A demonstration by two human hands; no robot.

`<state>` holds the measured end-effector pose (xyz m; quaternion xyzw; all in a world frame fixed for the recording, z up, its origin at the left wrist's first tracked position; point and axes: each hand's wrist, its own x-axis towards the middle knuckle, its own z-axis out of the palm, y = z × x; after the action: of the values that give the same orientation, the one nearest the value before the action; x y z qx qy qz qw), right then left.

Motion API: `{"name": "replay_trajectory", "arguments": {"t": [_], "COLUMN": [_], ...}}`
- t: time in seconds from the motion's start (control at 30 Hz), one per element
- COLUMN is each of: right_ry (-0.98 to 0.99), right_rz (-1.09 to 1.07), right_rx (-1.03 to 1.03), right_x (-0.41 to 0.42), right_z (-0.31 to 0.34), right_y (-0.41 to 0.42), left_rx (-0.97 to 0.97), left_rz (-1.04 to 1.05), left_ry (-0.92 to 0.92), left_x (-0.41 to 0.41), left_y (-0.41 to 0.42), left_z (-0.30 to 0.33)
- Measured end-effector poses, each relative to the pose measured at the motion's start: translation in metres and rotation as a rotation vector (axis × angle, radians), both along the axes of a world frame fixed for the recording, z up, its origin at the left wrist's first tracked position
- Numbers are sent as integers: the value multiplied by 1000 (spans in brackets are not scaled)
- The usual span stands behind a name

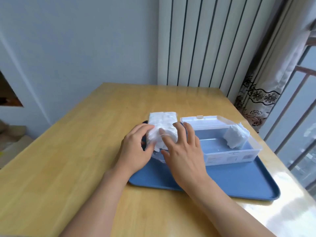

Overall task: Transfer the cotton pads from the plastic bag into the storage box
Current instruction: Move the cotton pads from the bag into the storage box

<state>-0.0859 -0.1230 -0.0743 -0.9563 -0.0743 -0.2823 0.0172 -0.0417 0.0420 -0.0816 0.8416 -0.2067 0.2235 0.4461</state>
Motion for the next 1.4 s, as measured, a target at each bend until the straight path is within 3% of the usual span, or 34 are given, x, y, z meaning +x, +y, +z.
{"name": "replay_trajectory", "arguments": {"t": [0.33,0.57,0.73,0.83,1.0,1.07,1.13,1.23,1.33,1.4], "right_ry": [-12,-35,-50,-56,28,134,220,338,379,397], "right_rz": [135,104,242,389,529,585,634,663,620,605], "right_rx": [186,146,260,462,1326,1545,1631,1768,1874,1787], "right_x": [16,22,9,-7,-24,-25,-24,-16,-3,7], "right_z": [-1,1,1,9,33,40,46,58,69,70], "right_y": [10,17,5,-5,-21,-26,-29,-30,-35,-39], "left_rx": [-223,-206,-235,-259,-299,-393,-512,-619,-712,-808], "left_rz": [-41,1,0,-31,-71,-79,-180,-308,-229,-145], "left_ry": [141,141,151,168,77,-16,40,286,325,346], "left_x": [-6,-2,2,4,-12,-23,-35,-46,-37,-22], "left_y": [0,0,2,3,2,-3,-24,-74,-112,-122], "left_z": [3,-1,-4,-4,14,28,47,69,73,70]}}
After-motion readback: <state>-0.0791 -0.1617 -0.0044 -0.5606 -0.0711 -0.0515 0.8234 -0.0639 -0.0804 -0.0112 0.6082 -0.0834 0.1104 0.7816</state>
